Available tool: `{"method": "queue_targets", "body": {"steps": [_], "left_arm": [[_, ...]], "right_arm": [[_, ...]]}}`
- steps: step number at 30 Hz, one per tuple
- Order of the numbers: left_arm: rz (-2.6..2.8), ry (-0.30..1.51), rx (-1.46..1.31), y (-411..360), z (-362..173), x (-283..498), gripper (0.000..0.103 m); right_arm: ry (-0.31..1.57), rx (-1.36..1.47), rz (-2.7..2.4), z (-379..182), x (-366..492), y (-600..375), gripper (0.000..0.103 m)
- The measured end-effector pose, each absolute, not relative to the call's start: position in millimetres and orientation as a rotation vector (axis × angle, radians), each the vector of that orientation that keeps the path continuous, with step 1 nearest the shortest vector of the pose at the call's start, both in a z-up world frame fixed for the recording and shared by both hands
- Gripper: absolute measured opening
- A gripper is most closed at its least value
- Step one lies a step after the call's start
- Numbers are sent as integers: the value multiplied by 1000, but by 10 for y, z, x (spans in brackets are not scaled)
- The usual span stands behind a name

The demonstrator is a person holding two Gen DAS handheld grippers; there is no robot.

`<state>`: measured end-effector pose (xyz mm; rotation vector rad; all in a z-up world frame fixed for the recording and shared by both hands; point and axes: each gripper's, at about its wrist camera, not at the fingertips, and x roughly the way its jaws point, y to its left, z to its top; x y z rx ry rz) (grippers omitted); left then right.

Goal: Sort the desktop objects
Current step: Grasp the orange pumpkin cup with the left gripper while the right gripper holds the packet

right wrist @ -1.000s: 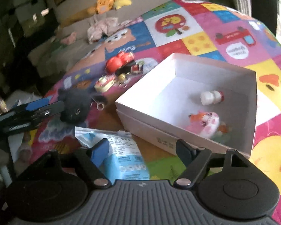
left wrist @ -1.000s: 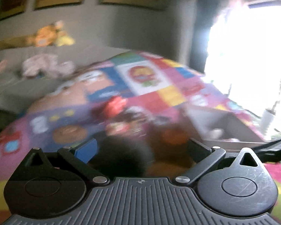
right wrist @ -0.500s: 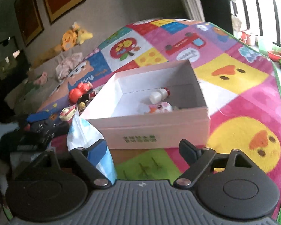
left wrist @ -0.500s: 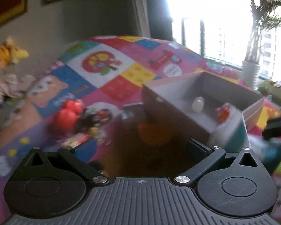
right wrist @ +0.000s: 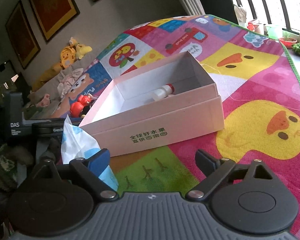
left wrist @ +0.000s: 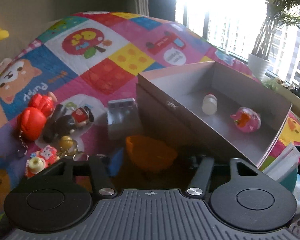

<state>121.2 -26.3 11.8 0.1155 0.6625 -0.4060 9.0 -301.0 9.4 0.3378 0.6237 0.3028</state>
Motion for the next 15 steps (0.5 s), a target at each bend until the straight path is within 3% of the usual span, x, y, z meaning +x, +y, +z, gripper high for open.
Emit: {"method": "queue_targets", "body": {"steps": [5, 15], "left_arm": [[-374, 622, 86, -211, 190, 958, 61], [-442, 673, -22, 47, 208, -278, 62]], "right_arm": [[636, 364, 294, 77, 129, -3040, 96], [633, 327, 283, 84, 111, -2992, 96]]}}
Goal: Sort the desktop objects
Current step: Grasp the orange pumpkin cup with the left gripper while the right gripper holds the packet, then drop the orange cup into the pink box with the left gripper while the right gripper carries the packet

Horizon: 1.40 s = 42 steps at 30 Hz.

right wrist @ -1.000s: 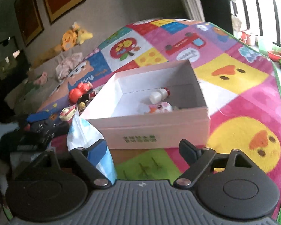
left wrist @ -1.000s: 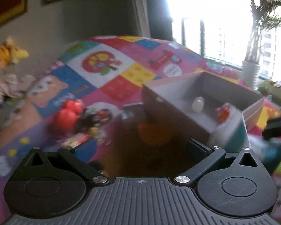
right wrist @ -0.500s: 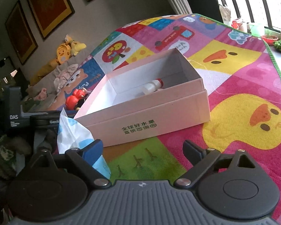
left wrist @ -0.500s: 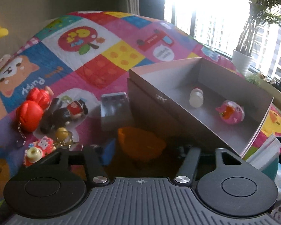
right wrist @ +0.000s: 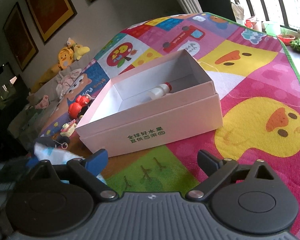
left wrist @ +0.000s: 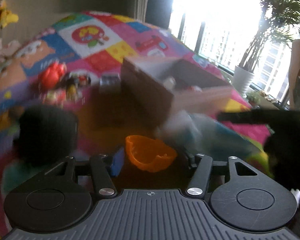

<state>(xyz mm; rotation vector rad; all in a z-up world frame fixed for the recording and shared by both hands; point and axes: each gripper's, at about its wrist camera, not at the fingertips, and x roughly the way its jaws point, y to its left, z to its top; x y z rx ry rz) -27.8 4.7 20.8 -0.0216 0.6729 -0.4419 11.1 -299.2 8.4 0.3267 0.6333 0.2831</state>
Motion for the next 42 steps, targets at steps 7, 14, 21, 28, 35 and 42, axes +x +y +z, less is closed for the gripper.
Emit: {"method": "queue_targets", "body": {"steps": [7, 14, 21, 28, 35, 42], "left_arm": [[-328, 689, 7, 140, 65, -506, 87], [-239, 683, 30, 205, 68, -582, 96], [-220, 665, 79, 109, 103, -665, 97], [-255, 661, 81, 4, 129, -690, 97], [-351, 684, 60, -221, 126, -610, 98], [-367, 692, 54, -384, 66, -340, 98]], "right_arm": [[616, 127, 389, 237, -127, -2518, 96], [612, -70, 600, 429, -444, -2081, 97], [660, -148, 599, 262, -330, -1915, 81], [694, -136, 468, 265, -501, -2268, 55], [709, -72, 400, 256, -752, -2572, 56], [695, -50, 401, 226, -775, -2554, 60]]}}
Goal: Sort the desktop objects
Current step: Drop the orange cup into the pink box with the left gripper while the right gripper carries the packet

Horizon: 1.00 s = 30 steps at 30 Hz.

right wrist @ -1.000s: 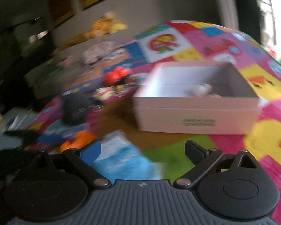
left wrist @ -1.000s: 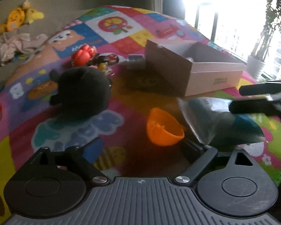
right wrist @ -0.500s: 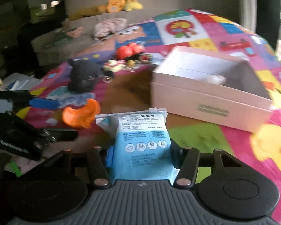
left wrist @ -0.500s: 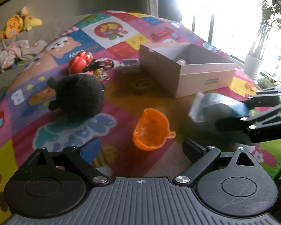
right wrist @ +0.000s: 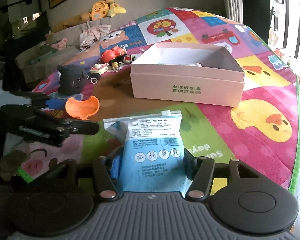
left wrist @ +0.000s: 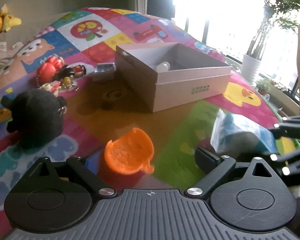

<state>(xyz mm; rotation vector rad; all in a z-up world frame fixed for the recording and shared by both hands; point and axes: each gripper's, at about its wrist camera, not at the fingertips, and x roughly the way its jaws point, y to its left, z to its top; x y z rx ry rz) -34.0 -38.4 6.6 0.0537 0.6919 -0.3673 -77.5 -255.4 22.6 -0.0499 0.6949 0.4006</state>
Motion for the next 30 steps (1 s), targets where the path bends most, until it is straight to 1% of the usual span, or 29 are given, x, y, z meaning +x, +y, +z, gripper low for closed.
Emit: {"method": "queue_targets", "body": {"steps": [5, 7, 8, 9, 10, 11, 12, 14, 18, 23, 27, 30], "left_arm": [[-342, 706, 55, -457, 31, -219, 96], [-315, 711, 82, -480, 12, -210, 89], [-306, 708, 93, -474, 11, -218, 84], [-297, 702, 105, -472, 13, -233, 77], [-293, 698, 112, -464, 21, -248, 71], [-294, 696, 112, -451, 32, -266, 61], [-301, 695, 109, -437, 47, -287, 60], [-320, 686, 108, -432, 87, -353, 60], [-375, 625, 129, -505, 282, -525, 60], [-447, 460, 159, -664, 784, -628, 60], [-458, 317, 181, -814, 1184, -432, 60], [-446, 310, 167, -972, 1227, -60, 60]], "right_arm": [[677, -90, 394, 211, -755, -2492, 66], [669, -113, 392, 213, -736, -2453, 66], [667, -121, 389, 215, -722, -2439, 66], [669, -129, 383, 217, -705, -2423, 66], [678, -137, 379, 221, -688, -2407, 62], [686, -145, 374, 229, -680, -2391, 58], [689, -151, 372, 237, -679, -2392, 57], [697, -164, 372, 271, -694, -2381, 54], [673, -174, 385, 457, -753, -2443, 54], [544, -205, 378, 953, -836, -2557, 54], [414, -120, 335, 1551, -765, -2854, 54], [340, -94, 273, 1827, -615, -3023, 54]]}}
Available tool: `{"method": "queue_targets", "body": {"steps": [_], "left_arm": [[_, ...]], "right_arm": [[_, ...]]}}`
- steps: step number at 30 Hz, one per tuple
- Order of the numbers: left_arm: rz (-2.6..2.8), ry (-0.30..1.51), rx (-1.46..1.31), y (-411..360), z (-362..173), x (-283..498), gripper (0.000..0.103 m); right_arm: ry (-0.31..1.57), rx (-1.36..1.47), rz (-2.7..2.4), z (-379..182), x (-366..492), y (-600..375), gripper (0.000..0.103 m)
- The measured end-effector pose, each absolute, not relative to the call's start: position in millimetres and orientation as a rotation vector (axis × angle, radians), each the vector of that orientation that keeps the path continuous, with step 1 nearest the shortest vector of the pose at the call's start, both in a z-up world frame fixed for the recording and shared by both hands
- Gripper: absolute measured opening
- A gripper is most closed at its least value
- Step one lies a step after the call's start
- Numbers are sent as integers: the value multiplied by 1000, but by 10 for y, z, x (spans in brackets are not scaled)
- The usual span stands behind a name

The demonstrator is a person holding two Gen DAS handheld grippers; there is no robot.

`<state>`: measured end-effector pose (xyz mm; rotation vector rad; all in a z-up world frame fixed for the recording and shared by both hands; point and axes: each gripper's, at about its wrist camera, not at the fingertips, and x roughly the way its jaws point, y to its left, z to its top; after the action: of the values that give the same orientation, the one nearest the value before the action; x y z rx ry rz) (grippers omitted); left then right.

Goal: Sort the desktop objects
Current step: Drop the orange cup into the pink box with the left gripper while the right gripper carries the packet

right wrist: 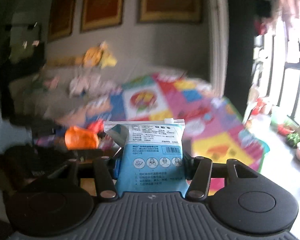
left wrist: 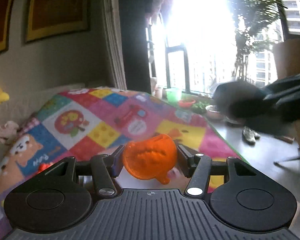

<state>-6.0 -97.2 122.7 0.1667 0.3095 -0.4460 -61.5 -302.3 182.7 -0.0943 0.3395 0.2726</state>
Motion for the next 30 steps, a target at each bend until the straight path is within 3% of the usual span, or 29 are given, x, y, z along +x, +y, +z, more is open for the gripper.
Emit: {"method": "queue_targets", "body": {"steps": [8, 10, 12, 17, 27, 30], "left_arm": [[-417, 470, 133, -1226, 730, 945, 61], [-416, 510, 114, -1161, 576, 1040, 70], [-422, 511, 80, -1050, 509, 972, 83], [-451, 491, 19, -746, 487, 528, 95], [-370, 566, 51, -251, 186, 35, 97], [-333, 582, 23, -79, 138, 33, 100]], "right_arm": [[403, -92, 212, 1748, -24, -3053, 53], [433, -83, 207, 1669, 127, -3047, 54], [456, -75, 196, 1599, 252, -3046, 54], [516, -78, 177, 1432, 634, -2990, 54], [724, -139, 72, 798, 1771, -2578, 54], [783, -121, 65, 698, 1874, -2574, 59]]}}
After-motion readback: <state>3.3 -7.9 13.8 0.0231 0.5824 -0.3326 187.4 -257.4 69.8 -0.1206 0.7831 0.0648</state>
